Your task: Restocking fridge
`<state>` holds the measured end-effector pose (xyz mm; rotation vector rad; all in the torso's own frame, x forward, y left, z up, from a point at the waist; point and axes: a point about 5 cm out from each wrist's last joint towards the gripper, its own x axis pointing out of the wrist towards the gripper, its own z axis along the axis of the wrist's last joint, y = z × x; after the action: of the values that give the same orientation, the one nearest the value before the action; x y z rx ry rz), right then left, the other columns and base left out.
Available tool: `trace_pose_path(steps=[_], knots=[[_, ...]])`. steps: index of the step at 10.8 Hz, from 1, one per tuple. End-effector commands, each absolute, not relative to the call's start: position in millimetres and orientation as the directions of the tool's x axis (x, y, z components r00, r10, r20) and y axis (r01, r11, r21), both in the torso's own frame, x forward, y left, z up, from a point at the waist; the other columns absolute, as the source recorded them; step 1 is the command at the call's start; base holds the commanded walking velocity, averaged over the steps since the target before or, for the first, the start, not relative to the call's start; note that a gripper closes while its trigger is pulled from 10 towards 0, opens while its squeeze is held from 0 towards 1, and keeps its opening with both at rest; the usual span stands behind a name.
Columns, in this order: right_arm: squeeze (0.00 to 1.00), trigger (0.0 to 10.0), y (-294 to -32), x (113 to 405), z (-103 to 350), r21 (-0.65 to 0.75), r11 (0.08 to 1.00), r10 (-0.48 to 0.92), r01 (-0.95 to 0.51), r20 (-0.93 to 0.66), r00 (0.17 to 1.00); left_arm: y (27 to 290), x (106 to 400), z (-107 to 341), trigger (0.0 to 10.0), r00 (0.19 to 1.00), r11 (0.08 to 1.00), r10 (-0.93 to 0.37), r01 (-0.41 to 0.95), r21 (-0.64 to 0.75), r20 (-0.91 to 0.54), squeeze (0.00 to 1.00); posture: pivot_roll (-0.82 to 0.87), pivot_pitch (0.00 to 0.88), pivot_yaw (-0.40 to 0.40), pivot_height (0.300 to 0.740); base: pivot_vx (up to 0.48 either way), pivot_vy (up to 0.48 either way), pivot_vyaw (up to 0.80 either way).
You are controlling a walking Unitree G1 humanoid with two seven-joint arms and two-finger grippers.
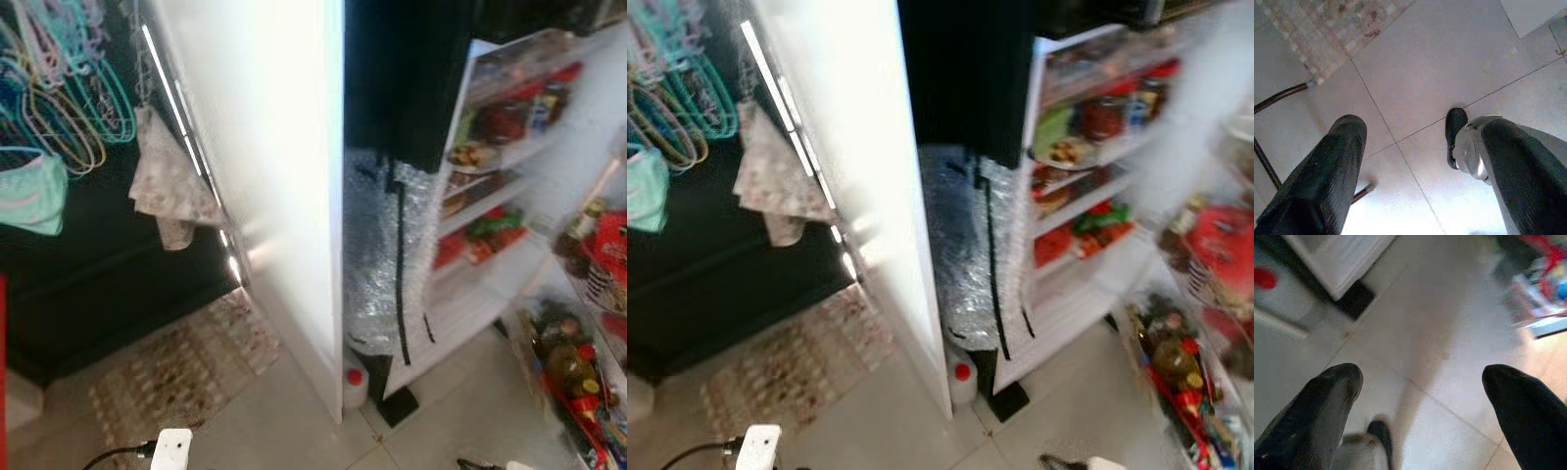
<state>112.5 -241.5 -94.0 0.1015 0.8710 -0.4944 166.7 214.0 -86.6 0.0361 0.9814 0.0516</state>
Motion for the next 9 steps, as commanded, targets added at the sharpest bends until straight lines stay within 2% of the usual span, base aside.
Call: trace_pose_path(steps=[1, 2, 5, 7, 8, 9], knots=[[0.0, 10.0, -236, 134, -87, -0.137, 0.862, -0.431, 0.488, -0.706, 0.562, 220, 163, -87, 10.0, 0.543, 0.997, 0.075, -0.022, 0.075, -0.836, 0.0, -0.06, 0.0, 0.078, 0.74, 0.0, 0.0, 0.0], [0.0, 10.0, -242, 181, -62, -0.154, 0.813, -0.539, 0.562, -0.563, 0.626, 221, 164, -87, 10.0, 0.546, 0.996, 0.084, -0.028, 0.082, -0.834, 0.0, -0.06, 0.0, 0.083, 0.74, 0.0, 0.0, 0.0], [0.0, 10.0, -259, 184, -47, -0.18, 0.733, -0.656, 0.656, -0.442, 0.612, 223, 167, -85, 10.0, 0.552, 0.996, 0.09, -0.032, 0.087, -0.829, 0.0, -0.07, 0.0, 0.088, 0.74, 0.0, 0.0, 0.0], [0.0, 10.0, -251, 188, -47, -0.181, 0.77, -0.618, 0.611, -0.45, 0.645, 223, 169, -84, 10.0, 0.554, 0.996, 0.09, -0.028, 0.089, -0.828, 0.0, -0.07, 0.0, 0.086, 0.74, 0.0, 0.0, 0.0], [0.0, 10.0, -242, 187, -49, -0.217, 0.817, -0.57, 0.533, -0.435, 0.697, 223, 169, -84, 10.0, 0.555, 0.996, 0.091, -0.03, 0.09, -0.827, 0.0, -0.07, 0.0, 0.084, 0.74, 0.0, 0.0, 0.0], [0.0, 10.0, -240, 176, -51, -0.248, 0.796, -0.602, 0.552, -0.417, 0.681, 222, 169, -84, 10.0, 0.555, 0.995, 0.093, -0.032, 0.09, -0.827, 0.0, -0.07, 0.0, 0.081, 0.74, 0.0, 0.0, 0.0]])
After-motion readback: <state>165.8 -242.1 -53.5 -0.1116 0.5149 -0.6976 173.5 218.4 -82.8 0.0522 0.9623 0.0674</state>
